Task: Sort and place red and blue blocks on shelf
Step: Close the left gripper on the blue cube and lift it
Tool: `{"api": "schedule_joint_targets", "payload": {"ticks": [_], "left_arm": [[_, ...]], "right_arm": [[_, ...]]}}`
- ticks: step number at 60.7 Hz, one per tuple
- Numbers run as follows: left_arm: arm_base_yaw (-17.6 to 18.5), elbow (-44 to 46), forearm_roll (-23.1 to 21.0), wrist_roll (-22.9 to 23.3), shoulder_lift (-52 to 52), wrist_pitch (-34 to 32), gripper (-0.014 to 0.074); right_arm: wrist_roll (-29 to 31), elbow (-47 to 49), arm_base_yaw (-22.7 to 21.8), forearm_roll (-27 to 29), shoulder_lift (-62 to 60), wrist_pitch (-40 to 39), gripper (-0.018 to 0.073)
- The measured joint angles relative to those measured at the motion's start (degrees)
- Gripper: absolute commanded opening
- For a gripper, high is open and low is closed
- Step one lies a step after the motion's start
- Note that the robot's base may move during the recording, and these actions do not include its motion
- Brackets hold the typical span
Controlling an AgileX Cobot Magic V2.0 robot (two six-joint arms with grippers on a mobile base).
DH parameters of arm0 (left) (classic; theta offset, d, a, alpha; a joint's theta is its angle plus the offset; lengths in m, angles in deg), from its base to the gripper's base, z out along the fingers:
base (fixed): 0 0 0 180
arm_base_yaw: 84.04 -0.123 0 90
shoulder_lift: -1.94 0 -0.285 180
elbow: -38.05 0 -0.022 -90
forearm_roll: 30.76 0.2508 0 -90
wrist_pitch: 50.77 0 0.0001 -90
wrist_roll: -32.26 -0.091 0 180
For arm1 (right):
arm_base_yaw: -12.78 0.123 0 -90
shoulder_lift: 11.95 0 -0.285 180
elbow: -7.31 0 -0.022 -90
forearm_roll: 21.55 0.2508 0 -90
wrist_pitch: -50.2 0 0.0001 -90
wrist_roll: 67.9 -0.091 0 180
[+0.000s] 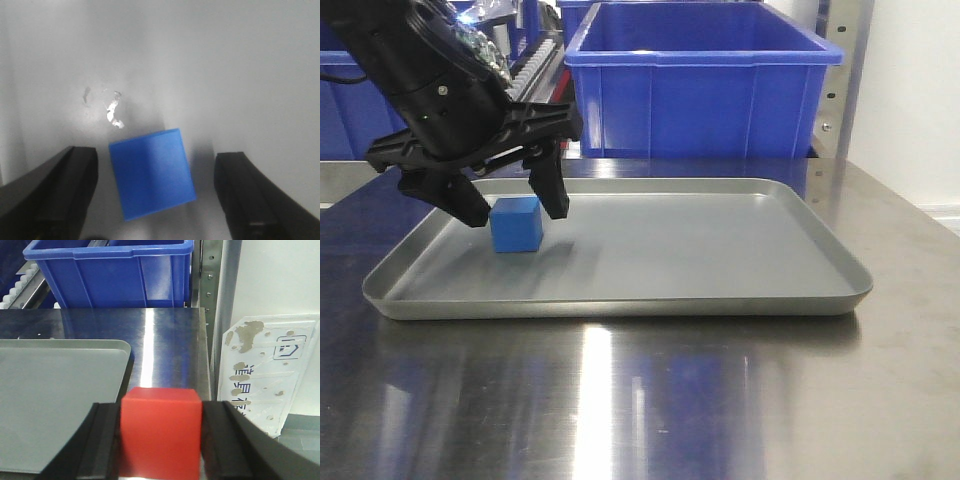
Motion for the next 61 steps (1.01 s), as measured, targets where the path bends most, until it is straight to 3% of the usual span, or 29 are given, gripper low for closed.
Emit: {"api": "schedule_joint_targets", "payload": {"ticks": [26,31,43,61], "left_arm": [[0.0,0.0,0.0,0.0,1.8,0.2,0.0524],[0.0,0.0,0.0,0.0,1.8,0.2,0.0449],[0.0,0.1,-0.6,0.0,1.8,0.5,0.0115],[-2.3,0.1,-0.8,0.0,-2.9,1.7,0.0127]], "right_arm": [[0.0,0.0,0.0,0.0,0.0,0.0,0.0060],[0.0,0.0,0.0,0.0,0.0,0.0,0.0060],[0.0,0.0,0.0,0.0,0.0,0.0,0.0060],[0.0,0.0,0.0,0.0,0.0,0.0,0.0060]]}}
